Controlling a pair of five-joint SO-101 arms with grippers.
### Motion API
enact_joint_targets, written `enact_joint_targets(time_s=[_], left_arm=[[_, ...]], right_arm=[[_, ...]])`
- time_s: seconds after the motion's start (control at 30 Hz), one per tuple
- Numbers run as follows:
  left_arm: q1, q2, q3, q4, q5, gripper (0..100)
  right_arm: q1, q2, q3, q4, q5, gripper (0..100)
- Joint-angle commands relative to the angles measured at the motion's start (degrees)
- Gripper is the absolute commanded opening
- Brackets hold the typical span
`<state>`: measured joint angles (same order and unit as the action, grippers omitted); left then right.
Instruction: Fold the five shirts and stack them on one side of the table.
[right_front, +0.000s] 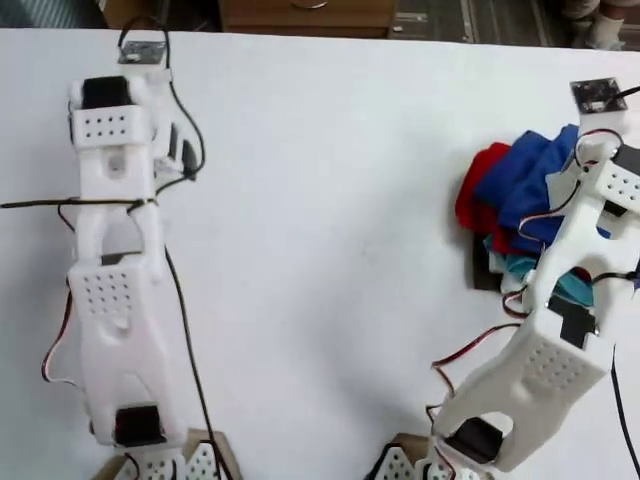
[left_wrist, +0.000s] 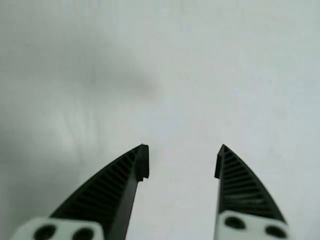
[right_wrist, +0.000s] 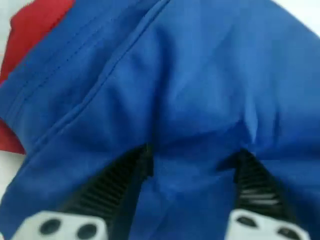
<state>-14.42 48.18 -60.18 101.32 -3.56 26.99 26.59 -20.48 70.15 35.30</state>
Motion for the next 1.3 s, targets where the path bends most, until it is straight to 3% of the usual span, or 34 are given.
enact_joint_targets(time_s=[0.0,0.17,0.33,0.53,0.73,1.03,1.27], left_arm=[[-0.4,-6.1,-0.9,1.1,-1.1,24],[-0.4,-14.4,-1.4,1.0,-1.1,24],[-0.6,-30.0,-0.7,1.0,-1.1,24],[0.8,-47.1,4.6,1.1,-10.3,24],[1.1,-64.6,38.3,0.2,-11.7,24],[0.8,-101.7,92.5,-19.0,-21.5,24],[-3.8,-120.0,123.1,-29.2,-22.7,24]], right_arm=[[-0.8,-2.5,-1.8,0.4,0.3,26.9],[-0.5,-14.6,-3.3,1.4,-4.3,26.9],[-3.7,-31.6,-3.0,13.8,-8.5,26.7],[-12.4,-48.9,3.3,25.9,-8.4,19.1],[-18.7,-64.4,30.2,21.4,-5.5,22.1],[-30.8,-95.8,62.9,11.8,-3.6,22.1],[-32.0,-115.0,81.8,11.6,-4.0,22.0]])
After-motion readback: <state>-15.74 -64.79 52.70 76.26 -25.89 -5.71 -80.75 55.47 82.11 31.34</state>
